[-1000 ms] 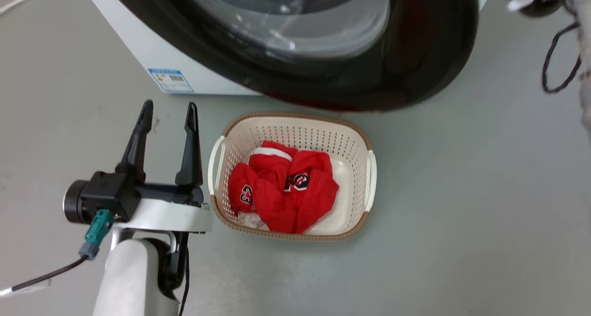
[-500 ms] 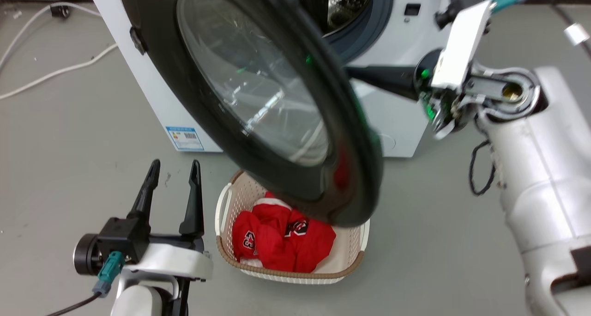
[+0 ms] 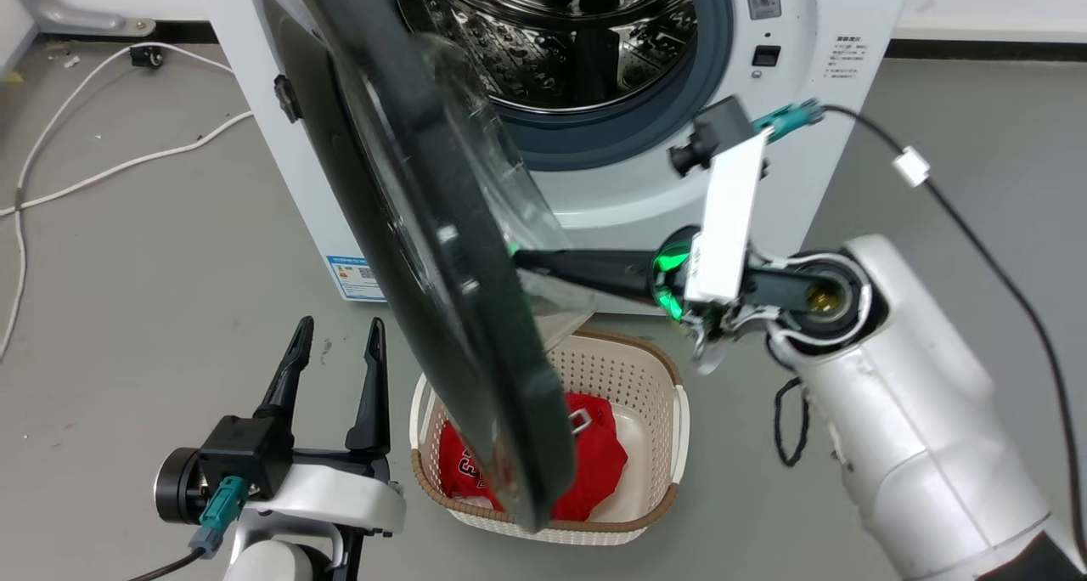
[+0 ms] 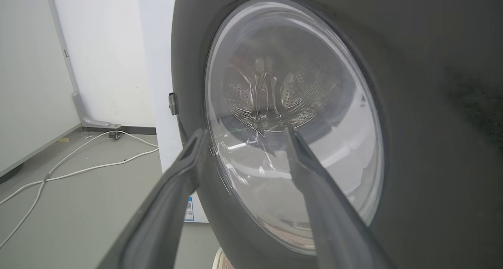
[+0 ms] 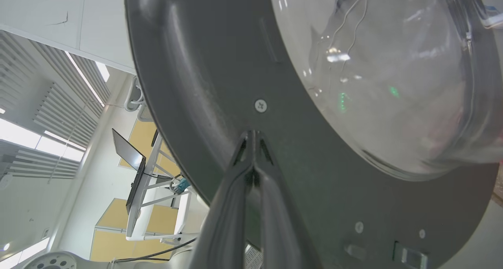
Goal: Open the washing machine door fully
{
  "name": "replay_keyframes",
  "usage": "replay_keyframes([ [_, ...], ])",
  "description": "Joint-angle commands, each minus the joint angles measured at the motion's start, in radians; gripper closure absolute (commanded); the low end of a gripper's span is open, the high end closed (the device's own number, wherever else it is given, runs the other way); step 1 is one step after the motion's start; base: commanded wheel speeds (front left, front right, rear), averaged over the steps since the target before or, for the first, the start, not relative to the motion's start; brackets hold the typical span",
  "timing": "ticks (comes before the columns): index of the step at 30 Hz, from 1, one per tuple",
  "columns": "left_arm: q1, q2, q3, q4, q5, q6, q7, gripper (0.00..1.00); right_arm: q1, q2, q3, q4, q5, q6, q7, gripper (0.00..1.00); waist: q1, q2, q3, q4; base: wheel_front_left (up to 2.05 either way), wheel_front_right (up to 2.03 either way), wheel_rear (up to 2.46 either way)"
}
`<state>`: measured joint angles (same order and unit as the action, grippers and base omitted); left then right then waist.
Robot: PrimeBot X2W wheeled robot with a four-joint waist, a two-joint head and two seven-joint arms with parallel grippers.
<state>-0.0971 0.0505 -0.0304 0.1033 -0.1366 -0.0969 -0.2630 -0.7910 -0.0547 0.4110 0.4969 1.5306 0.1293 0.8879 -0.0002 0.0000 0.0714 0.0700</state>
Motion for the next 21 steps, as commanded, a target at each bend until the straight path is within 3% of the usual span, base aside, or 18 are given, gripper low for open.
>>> replay_keyframes([
  [1, 0.007, -0.001, -0.003, 0.002, -0.008, 0.002, -0.002, 0.0, 0.022, 0.006, 0.029, -0.013, 0.023, 0.002, -0.024, 1.0, 0.0002, 0.0, -0.003, 0.004, 0.0, 0.0, 0.0],
  [8, 0.01, -0.001, -0.007, -0.001, -0.01, 0.009, -0.002, 0.0, 0.047, 0.005, 0.088, -0.022, 0.074, 0.002, -0.194, 1.0, 0.0002, 0.0, -0.009, 0.004, 0.0, 0.0, 0.0],
  [17, 0.034, -0.001, 0.003, -0.006, -0.011, 0.019, -0.002, 0.0, 0.204, -0.012, -0.058, -0.05, 0.038, 0.002, -0.574, 1.0, 0.0002, 0.0, -0.029, -0.024, 0.0, 0.0, 0.0],
  [18, 0.037, -0.001, 0.006, -0.006, -0.01, 0.019, -0.002, 0.0, 0.234, -0.015, -0.076, -0.061, 0.038, 0.002, -0.607, 0.96, 0.0002, 0.0, -0.032, -0.029, 0.0, 0.0, 0.0],
  [19, 0.04, -0.001, 0.009, -0.008, -0.009, 0.019, -0.002, 0.0, 0.261, -0.019, -0.09, -0.072, 0.034, 0.002, -0.638, 0.81, 0.0002, 0.0, -0.035, -0.034, 0.0, 0.0, 0.0],
  [20, 0.044, 0.0, 0.013, -0.009, -0.008, 0.019, -0.002, 0.0, 0.292, -0.025, -0.103, -0.085, 0.023, 0.002, -0.674, 0.59, 0.0002, 0.0, -0.039, -0.039, 0.0, 0.0, 0.0],
  [21, 0.05, -0.001, 0.016, -0.01, -0.006, 0.02, -0.002, 0.0, 0.324, -0.026, -0.119, -0.098, 0.022, 0.002, -0.707, 0.15, 0.0002, 0.0, -0.042, -0.044, 0.0, 0.0, 0.0],
])
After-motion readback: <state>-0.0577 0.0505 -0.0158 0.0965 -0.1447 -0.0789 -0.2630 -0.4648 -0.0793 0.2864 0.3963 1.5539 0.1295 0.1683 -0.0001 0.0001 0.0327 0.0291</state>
